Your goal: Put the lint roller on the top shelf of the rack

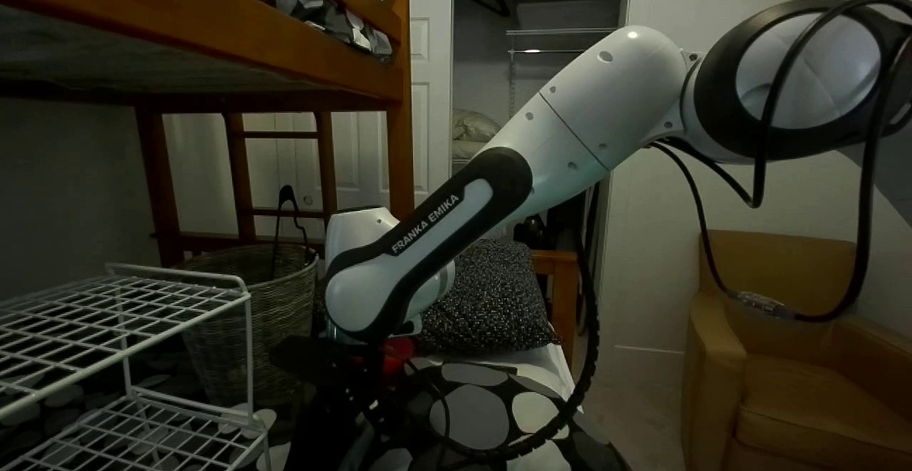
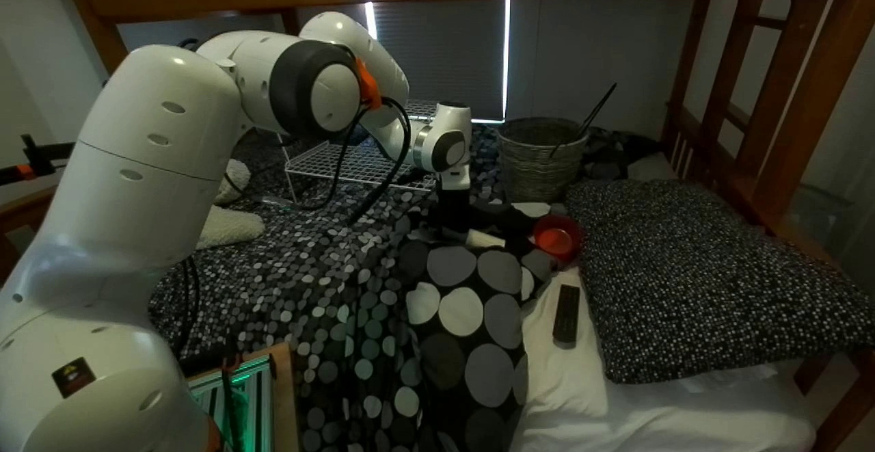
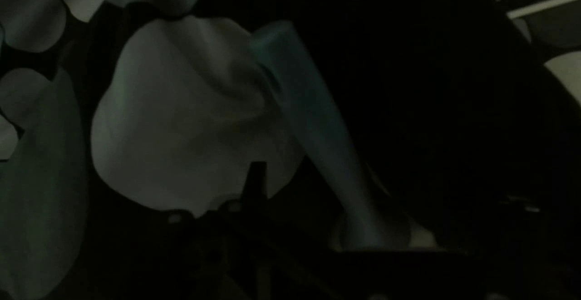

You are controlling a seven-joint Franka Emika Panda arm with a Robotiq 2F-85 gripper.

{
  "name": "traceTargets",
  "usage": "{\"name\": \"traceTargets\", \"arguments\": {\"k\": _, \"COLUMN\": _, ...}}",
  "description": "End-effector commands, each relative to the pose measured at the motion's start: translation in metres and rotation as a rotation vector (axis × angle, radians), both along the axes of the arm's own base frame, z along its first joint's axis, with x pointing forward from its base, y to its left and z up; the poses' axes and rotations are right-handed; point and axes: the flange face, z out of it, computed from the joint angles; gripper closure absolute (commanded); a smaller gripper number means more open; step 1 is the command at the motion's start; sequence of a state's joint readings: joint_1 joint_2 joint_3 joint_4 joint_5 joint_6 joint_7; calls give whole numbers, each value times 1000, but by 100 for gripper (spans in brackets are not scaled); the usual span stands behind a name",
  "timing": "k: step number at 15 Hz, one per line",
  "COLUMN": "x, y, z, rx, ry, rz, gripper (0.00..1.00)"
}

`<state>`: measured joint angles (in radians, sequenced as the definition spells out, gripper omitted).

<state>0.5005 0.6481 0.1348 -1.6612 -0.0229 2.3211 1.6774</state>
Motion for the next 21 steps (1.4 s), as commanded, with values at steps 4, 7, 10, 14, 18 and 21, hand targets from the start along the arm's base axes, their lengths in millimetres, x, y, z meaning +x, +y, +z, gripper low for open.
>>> {"name": "traceTargets", "arguments": {"k": 4, "x": -3, "y": 0, "z": -9, "rx": 44, "ry": 41, "rz": 55, "gripper": 50}}
{"name": "traceTargets", "arguments": {"k": 7, "x": -2, "y": 0, "z": -3, "rx": 58, "ry": 40, "rz": 54, "gripper": 74}}
{"name": "traceTargets", "arguments": {"k": 10, "x": -1, "y": 1, "z": 3, "rx": 74, "ry": 41, "rz": 50, "gripper": 93}}
{"name": "traceTargets", "arguments": {"k": 14, "x": -8, "y": -2, "z": 60, "rx": 82, "ry": -90, "rz": 40, "gripper": 95}}
{"name": "traceTargets", "arguments": {"k": 18, "x": -23, "y": -5, "z": 137, "rx": 59, "ry": -280, "rz": 61, "gripper": 94}}
{"name": "traceTargets", "arguments": {"k": 21, "x": -43, "y": -5, "z": 191, "rx": 12, "ry": -400, "rz": 70, "gripper": 94}}
